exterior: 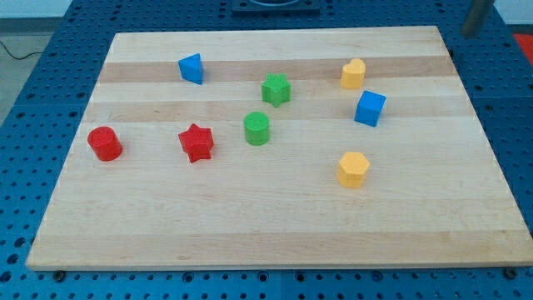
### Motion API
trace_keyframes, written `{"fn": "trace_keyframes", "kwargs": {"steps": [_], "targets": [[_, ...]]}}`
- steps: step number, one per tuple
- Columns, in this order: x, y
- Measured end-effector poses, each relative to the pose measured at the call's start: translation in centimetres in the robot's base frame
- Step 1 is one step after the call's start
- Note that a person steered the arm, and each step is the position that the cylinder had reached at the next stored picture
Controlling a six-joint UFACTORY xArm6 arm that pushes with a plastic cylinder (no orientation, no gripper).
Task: Slightly move the yellow heart towards green star
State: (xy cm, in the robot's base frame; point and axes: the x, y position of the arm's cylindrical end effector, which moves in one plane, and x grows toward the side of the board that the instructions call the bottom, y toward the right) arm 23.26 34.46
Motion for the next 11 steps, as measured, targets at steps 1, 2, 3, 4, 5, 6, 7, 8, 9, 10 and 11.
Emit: {"fn": "trace_keyframes", "kwargs": {"steps": [1, 2, 3, 4, 5, 6, 7, 8, 9, 10, 11], "targets": [[3.3, -1.2], [7.8, -2.0], [10.2, -5.3], [10.2, -14.0], [10.5, -19.5], [10.7, -22.1], [10.9, -20.0], [8.7, -16.8], [4.5, -16.5], [2.0, -16.6], [1.8, -16.5]]}}
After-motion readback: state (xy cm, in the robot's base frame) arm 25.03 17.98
